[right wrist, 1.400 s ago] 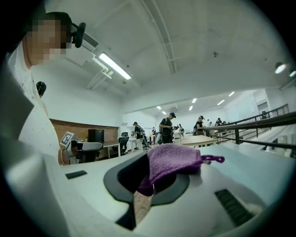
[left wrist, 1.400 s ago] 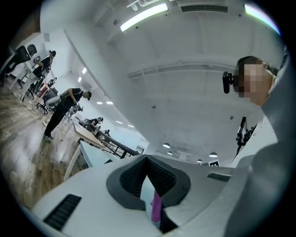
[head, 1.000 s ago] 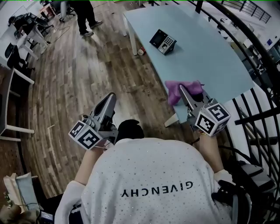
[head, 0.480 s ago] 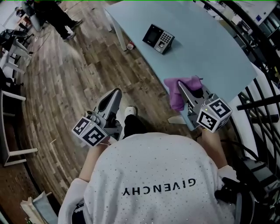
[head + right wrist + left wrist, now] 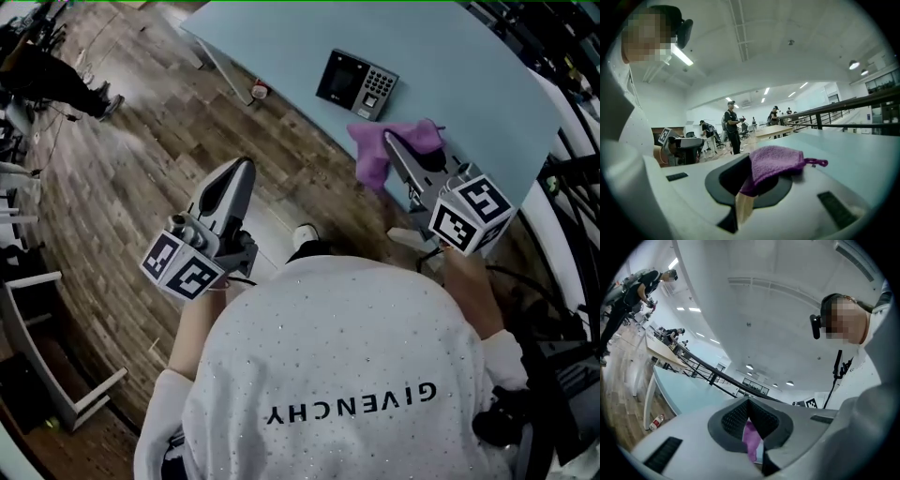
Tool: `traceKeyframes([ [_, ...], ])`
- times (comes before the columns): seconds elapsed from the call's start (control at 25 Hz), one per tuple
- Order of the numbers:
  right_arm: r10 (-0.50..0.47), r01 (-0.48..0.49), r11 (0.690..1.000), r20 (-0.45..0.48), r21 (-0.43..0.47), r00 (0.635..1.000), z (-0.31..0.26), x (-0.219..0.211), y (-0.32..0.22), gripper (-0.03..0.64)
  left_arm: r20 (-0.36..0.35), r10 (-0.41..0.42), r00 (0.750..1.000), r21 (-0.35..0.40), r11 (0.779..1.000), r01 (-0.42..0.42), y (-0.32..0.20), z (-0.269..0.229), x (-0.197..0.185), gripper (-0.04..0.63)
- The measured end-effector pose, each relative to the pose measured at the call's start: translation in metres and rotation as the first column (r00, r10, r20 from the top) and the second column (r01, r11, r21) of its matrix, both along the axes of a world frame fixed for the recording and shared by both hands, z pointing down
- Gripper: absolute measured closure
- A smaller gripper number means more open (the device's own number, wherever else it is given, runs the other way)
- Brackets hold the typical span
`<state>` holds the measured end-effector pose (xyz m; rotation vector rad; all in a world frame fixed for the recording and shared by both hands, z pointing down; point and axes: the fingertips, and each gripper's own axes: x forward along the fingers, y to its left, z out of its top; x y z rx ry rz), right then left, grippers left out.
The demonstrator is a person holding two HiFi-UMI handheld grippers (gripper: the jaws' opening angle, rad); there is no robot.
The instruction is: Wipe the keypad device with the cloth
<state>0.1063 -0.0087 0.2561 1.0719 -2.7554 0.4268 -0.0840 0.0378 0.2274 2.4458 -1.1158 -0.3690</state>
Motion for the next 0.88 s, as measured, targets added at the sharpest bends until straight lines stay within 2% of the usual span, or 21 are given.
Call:
traceKeyframes([
  [0.12, 0.097, -0.097, 0.995, -0.02, 0.009, 0.995, 0.006, -0.014, -0.033, 0.598, 0.027, 0.082, 0.996, 0.005, 0.997, -0.082, -0.042, 0.01, -0.011, 0.595],
  [0.2, 0.119, -0.118, 0.993, -0.051, 0.03, 0.992, 0.011, -0.027, -0.056, 0.598, 0.035, 0.134, 0.99, 0.002, 0.991, -0.134, -0.069, 0.016, -0.014, 0.595],
  [0.28, 0.155, -0.148, 0.987, -0.125, 0.064, 0.98, 0.021, -0.037, -0.079, 0.598, 0.063, 0.203, 0.977, 0.002, 0.979, -0.203, -0.095, 0.023, -0.01, 0.595],
  [0.36, 0.203, -0.185, 0.978, -0.231, 0.097, 0.952, 0.035, -0.041, -0.102, 0.598, 0.112, 0.251, 0.962, 0.019, 0.967, -0.255, -0.123, 0.029, -0.004, 0.595],
  [0.52, 0.271, -0.237, 0.962, -0.404, 0.135, 0.874, 0.061, -0.038, -0.144, 0.598, 0.168, 0.234, 0.957, 0.03, 0.97, -0.243, -0.168, 0.046, 0.005, 0.595],
  [0.64, 0.327, -0.272, 0.945, -0.481, 0.181, 0.813, 0.075, -0.033, -0.168, 0.598, 0.241, 0.193, 0.951, 0.011, 0.979, -0.201, -0.189, 0.071, 0.008, 0.595],
  [0.72, 0.357, -0.291, 0.934, -0.507, 0.209, 0.784, 0.086, -0.033, -0.183, 0.598, 0.281, 0.196, 0.94, -0.017, 0.98, -0.2, -0.198, 0.092, 0.013, 0.595],
  [0.8, 0.388, -0.313, 0.921, -0.503, 0.23, 0.772, 0.095, -0.038, -0.2, 0.598, 0.274, 0.226, 0.935, -0.049, 0.974, -0.221, -0.206, 0.11, 0.018, 0.595],
  [0.88, 0.412, -0.329, 0.911, -0.497, 0.25, 0.763, 0.104, -0.044, -0.215, 0.598, 0.237, 0.256, 0.937, -0.077, 0.967, -0.244, -0.213, 0.123, 0.022, 0.595],
])
